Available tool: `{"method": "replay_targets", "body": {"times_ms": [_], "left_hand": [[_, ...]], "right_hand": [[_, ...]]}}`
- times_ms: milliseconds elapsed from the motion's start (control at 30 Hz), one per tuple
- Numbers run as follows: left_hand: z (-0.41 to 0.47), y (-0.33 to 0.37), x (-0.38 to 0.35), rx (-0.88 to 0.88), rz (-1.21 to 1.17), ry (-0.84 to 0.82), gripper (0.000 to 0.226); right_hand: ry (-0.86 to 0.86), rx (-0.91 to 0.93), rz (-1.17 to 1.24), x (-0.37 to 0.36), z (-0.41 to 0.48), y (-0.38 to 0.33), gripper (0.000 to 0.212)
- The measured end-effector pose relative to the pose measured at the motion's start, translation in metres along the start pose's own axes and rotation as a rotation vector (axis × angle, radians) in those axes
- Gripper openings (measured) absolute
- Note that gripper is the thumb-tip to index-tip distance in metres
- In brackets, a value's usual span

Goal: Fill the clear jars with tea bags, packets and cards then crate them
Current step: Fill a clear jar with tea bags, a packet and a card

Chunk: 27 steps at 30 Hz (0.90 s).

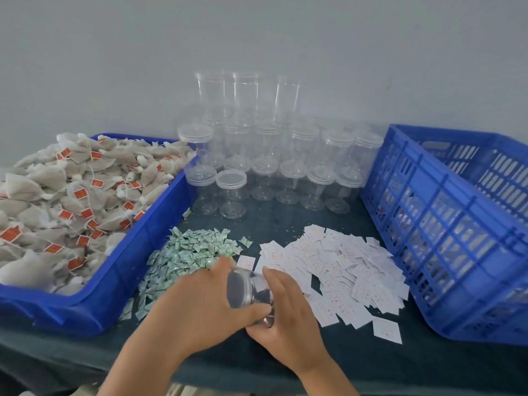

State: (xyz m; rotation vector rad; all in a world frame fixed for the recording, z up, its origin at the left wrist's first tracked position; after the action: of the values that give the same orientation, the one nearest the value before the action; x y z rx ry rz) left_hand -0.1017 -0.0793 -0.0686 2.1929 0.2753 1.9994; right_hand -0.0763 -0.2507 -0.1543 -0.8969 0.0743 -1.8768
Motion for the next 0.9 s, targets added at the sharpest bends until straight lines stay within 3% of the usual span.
{"method": "replay_targets", "body": {"times_ms": [200,333,533,600,667,800,900], "left_hand": [[-0.001,-0.004,0.009,0.089,-0.103,0.076,0.071],[-0.003,-0.002,0.005,0.143,-0.078,0.099,0.084],[0.004,-0.008,-0.002,0.21,-0.028,0.004,0.08],[0.012,-0.013,-0.01,0.168,-0.096,-0.127,0.09],[0.02,-0.021,-0.015,0.216,-0.392,-0.216,0.086],[0.037,-0.052,-0.031,0.289,-0.747,-0.069,0.025],[0.046,-0.046,-0.055,0.186,-0.895,-0.06,0.022]], "right_hand": [[0.018,0.02,-0.005,0.001,0.0,-0.001,0.088],[0.026,0.047,-0.063,0.0,0.001,-0.003,0.085],[-0.023,0.067,-0.129,-0.005,-0.001,-0.001,0.097],[0.016,0.05,-0.14,-0.002,0.0,0.002,0.095],[0.1,-0.049,-0.091,0.007,0.001,0.009,0.093],[0.19,-0.409,0.225,0.02,-0.002,0.024,0.094],[0.233,-0.55,0.37,0.022,-0.006,0.036,0.097]]}}
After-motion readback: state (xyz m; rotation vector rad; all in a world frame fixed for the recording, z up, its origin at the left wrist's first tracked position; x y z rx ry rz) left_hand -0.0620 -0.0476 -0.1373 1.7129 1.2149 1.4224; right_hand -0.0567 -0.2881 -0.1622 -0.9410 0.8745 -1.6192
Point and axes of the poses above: each hand's wrist, its own z-axis towards the middle knuckle, its own x-axis out of the back of the hand, y = z × x, the point moved 6 cm from there along z, towards the middle knuckle, and after that the axes turned 5 degrees about z, right-handed, at the moved point
